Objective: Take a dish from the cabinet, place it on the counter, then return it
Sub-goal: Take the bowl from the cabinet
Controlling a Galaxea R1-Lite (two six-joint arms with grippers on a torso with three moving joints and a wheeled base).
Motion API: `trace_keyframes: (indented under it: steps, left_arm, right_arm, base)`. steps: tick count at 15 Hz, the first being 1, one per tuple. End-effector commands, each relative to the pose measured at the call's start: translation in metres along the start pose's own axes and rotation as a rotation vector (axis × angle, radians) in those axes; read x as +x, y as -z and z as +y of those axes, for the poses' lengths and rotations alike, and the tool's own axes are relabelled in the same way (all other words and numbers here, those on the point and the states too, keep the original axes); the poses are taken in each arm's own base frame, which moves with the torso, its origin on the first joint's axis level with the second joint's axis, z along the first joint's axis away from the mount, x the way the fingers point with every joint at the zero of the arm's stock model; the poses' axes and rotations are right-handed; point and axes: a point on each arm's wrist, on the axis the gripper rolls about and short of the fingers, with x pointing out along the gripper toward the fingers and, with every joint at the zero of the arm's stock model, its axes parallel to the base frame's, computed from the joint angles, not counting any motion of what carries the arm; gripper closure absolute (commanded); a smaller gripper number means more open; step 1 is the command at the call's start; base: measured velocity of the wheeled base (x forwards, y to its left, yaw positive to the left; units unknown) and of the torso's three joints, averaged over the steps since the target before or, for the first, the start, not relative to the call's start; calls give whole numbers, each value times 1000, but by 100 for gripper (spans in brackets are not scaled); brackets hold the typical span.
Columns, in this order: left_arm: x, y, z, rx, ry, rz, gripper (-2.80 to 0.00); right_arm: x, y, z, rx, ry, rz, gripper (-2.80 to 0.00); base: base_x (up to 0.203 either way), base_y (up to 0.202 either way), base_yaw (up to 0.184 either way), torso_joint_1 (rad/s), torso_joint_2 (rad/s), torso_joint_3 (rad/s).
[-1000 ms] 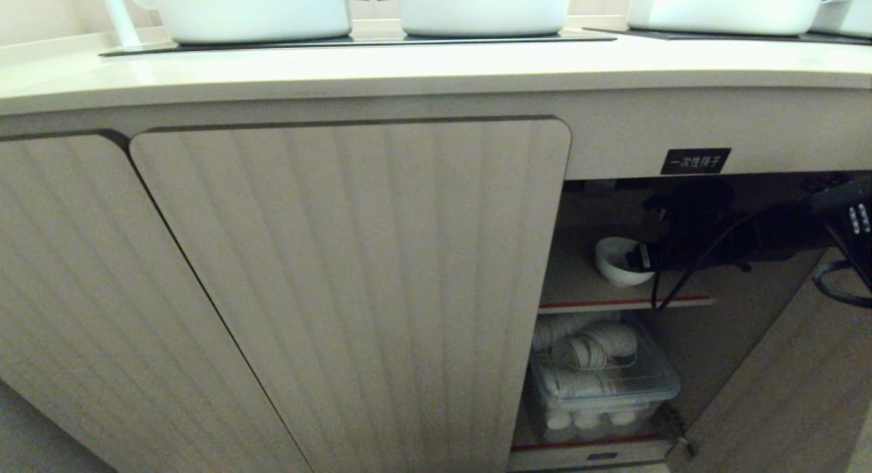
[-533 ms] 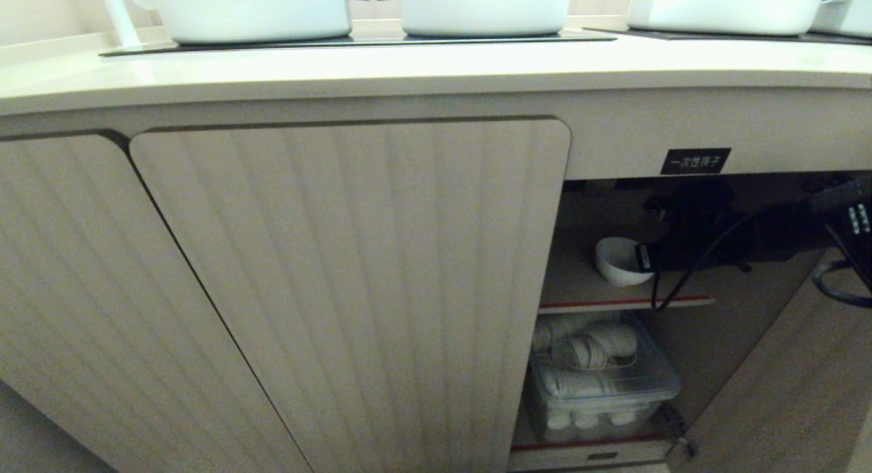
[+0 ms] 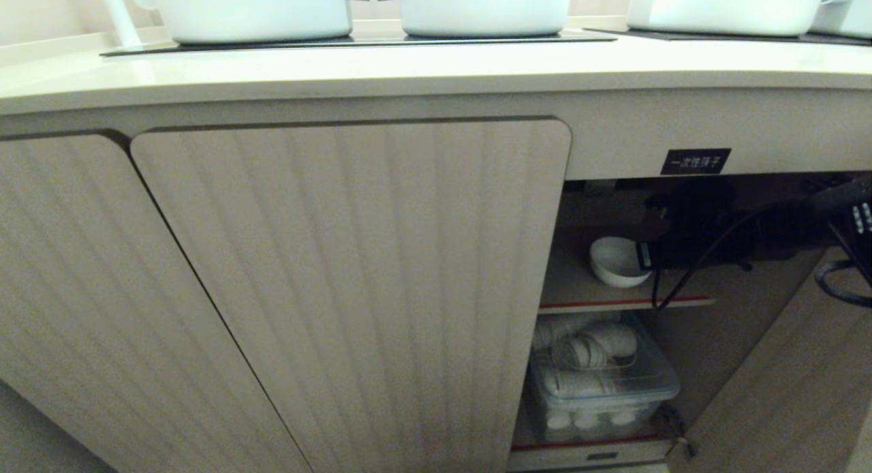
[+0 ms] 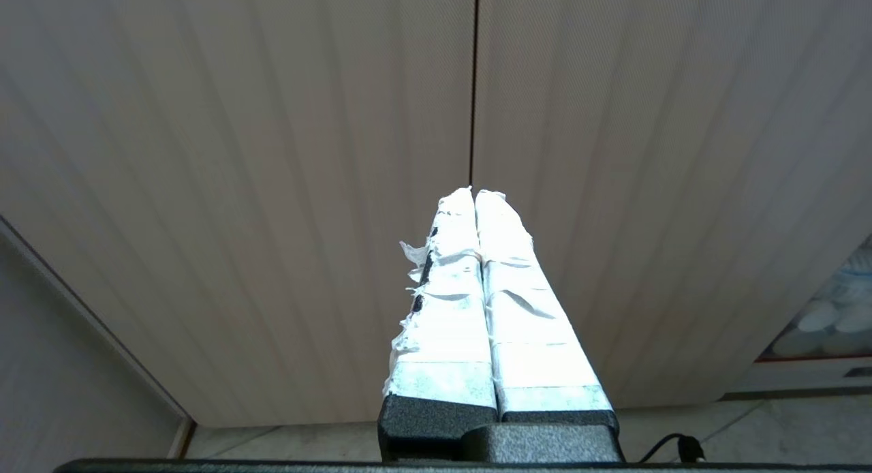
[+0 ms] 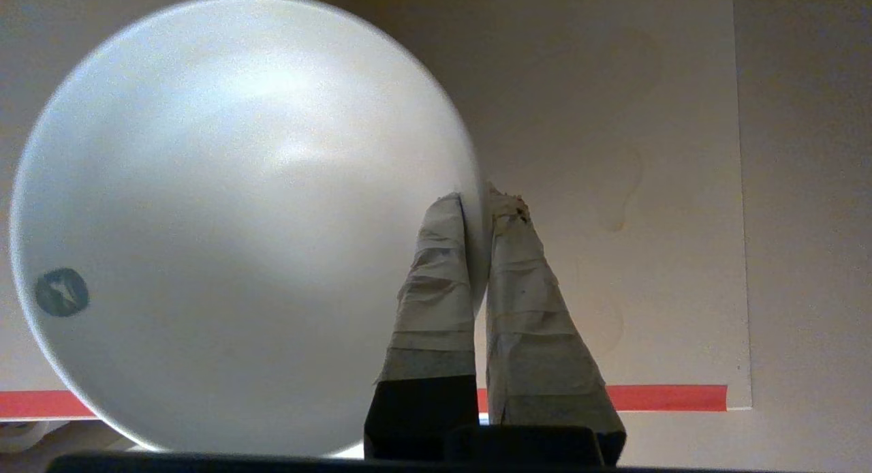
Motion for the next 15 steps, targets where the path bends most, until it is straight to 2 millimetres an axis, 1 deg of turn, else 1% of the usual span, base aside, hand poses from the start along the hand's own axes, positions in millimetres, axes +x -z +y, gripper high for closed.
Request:
trace_keyframes:
  steps: [1, 9, 12, 15]
  left_arm:
    - [0, 0, 0, 0, -1, -1, 0]
    - [0, 0, 0, 0, -1, -1, 0]
    - [0, 0, 0, 0, -1, -1, 0]
    - [0, 0, 0, 0, 0, -1, 0]
  right_arm:
    - [1, 1, 0, -1, 0, 2, 0]
    - [-3, 10, 1, -13, -3, 25, 0]
    - [-5, 10, 1, -11, -1, -5, 0]
    - [-8, 17, 2, -9, -2, -18, 0]
  base:
    - [0, 0, 0, 0, 0, 0]
    - [0, 0, 0, 0, 0, 0]
    - [0, 0, 0, 0, 0, 0]
    - [0, 0, 0, 0, 0, 0]
